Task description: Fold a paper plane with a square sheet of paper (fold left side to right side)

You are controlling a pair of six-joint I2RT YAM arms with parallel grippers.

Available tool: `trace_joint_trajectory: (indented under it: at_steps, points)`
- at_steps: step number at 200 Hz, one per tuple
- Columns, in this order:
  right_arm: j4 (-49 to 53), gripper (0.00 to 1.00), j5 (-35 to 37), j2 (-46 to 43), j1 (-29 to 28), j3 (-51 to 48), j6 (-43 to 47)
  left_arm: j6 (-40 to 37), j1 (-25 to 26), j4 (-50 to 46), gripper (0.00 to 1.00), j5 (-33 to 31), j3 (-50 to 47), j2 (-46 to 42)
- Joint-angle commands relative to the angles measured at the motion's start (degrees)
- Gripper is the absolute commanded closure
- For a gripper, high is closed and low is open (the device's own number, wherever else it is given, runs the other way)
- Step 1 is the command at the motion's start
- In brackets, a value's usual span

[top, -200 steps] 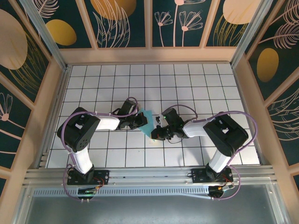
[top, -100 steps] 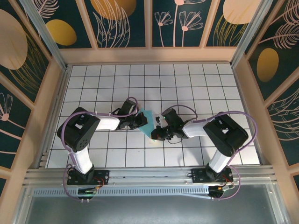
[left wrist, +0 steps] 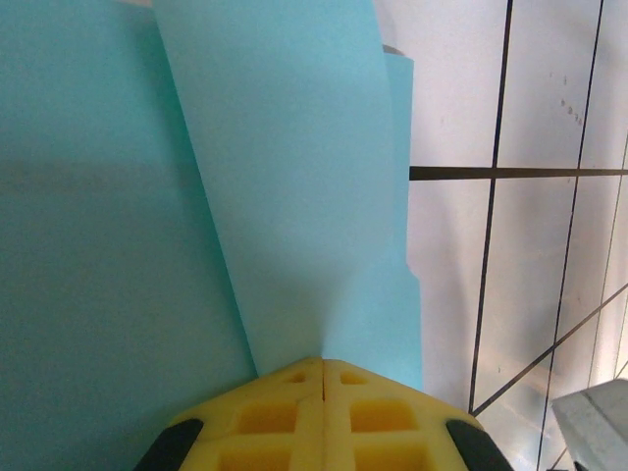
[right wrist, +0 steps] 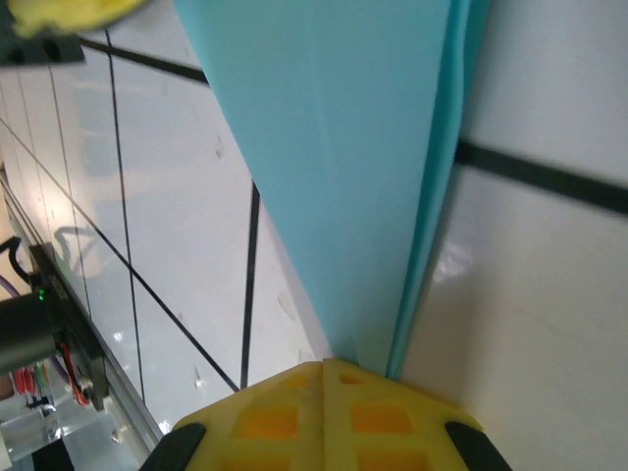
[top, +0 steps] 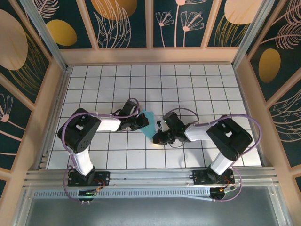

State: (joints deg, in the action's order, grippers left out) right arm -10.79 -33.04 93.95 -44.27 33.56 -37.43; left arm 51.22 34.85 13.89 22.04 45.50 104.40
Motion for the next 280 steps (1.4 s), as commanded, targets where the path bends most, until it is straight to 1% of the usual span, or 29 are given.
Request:
trace_joint_trajectory:
  at_steps: [1,20,44,65,80,98,141,170,221,280]
  points:
    - [6.3,1.00,0.1,-1.7,-1.0,-1.8,0.6,-1.0,0.1,-4.6,1.00,-2.8,-0.6,3.2]
    - [8.4,1.00,0.8,-3.4,-0.9,-1.3,1.1,-1.1,0.1,-4.6,1.00,-2.9,-0.5,3.1]
    - [11.1,1.00,0.9,-8.5,-0.1,-0.2,1.9,-1.2,0.2,-4.8,1.00,-2.8,-0.5,2.8]
    - [10.9,1.00,-0.6,-13.0,2.1,-0.1,2.8,-1.2,0.2,-4.9,1.00,-2.9,-0.4,2.7]
    - [9.1,1.00,-1.7,-14.2,4.2,-0.2,2.7,-1.3,0.2,-4.8,1.00,-2.9,-0.3,2.7]
    - [5.6,1.00,-2.5,-12.2,5.3,0.8,1.8,-1.2,0.2,-4.8,1.00,-2.8,-0.4,2.7]
    - [0.0,1.00,-1.0,-1.8,5.2,5.4,-0.2,-1.0,0.2,-4.6,1.00,-2.8,-0.5,2.6]
    - [-3.0,1.00,-0.6,1.2,5.2,6.2,-1.5,-1.0,0.2,-4.7,1.00,-2.7,-0.7,2.6]
    - [1.0,1.00,2.2,2.8,5.3,6.5,0.2,-1.1,0.2,-4.8,1.00,-2.6,-0.3,2.6]
    - [2.4,1.00,2.9,3.5,5.3,6.3,0.8,-1.1,0.2,-4.8,1.00,-2.6,-0.1,2.7]
